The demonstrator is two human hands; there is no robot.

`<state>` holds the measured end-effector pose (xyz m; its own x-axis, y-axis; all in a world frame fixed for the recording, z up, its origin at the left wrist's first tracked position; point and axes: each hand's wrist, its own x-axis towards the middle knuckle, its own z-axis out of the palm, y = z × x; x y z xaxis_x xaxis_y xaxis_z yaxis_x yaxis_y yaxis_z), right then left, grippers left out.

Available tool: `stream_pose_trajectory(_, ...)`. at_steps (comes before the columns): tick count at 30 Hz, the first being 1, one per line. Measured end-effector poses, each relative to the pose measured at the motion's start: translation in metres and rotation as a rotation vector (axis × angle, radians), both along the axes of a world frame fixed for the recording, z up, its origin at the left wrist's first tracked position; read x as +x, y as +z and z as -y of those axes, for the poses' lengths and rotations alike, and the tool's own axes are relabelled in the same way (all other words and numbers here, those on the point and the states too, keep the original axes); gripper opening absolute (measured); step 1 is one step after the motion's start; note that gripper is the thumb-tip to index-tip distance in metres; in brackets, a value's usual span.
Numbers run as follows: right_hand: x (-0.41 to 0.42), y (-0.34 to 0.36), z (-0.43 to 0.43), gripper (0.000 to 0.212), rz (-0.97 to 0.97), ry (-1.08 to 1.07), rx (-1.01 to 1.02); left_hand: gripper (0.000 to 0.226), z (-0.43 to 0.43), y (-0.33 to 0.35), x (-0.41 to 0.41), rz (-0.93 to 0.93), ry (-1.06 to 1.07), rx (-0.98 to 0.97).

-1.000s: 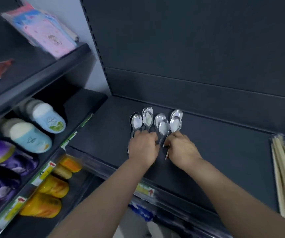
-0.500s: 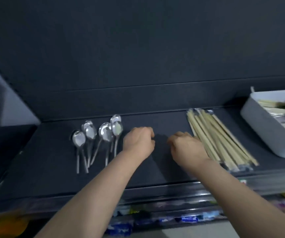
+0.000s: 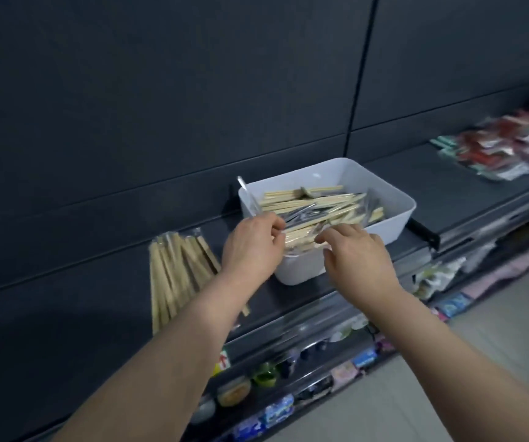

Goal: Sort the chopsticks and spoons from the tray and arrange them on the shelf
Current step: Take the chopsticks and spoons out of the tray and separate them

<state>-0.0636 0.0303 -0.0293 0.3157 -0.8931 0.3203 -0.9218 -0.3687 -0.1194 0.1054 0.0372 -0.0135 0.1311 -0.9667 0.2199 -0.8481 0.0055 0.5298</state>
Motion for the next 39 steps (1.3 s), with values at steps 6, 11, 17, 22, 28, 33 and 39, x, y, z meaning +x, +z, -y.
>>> stream_pose_trajectory(6, -0.069, -0.005, 0.042, 0.026, 0.029, -0.019, 0.077, 0.020, 0.043, -0.005, -0.045, 0.152, 0.023, 0.098)
stream_pose_trajectory(11, -0.070, -0.003, 0.071, 0.028, 0.072, -0.029, -0.011, 0.027, 0.077, -0.013, -0.042, 0.252, 0.071, 0.188)
stream_pose_trajectory(17, -0.051, 0.003, 0.117, 0.026, 0.016, 0.003, 0.076, 0.035, 0.122, -0.005, -0.008, 0.572, 0.071, 0.322)
stream_pose_trajectory(22, -0.036, 0.004, 0.151, 0.024, 0.005, 0.041, 0.146, 0.024, 0.150, -0.007, 0.000, 0.998, -0.021, 0.408)
stream_pose_trajectory(28, -0.027, 0.001, 0.190, 0.024, -0.075, -0.014, 0.306, 0.020, 0.165, 0.000, 0.004, 1.051, 0.026, 0.421)
stream_pose_trajectory(33, -0.022, -0.002, 0.237, 0.045, -0.134, -0.004, 0.421, 0.028, 0.174, 0.012, -0.003, 0.731, 0.157, 0.330)
stream_pose_trajectory(39, -0.015, -0.022, 0.269, 0.042, -0.311, 0.120, 0.483, 0.017, 0.172, 0.010, -0.021, 0.362, 0.341, 0.304)
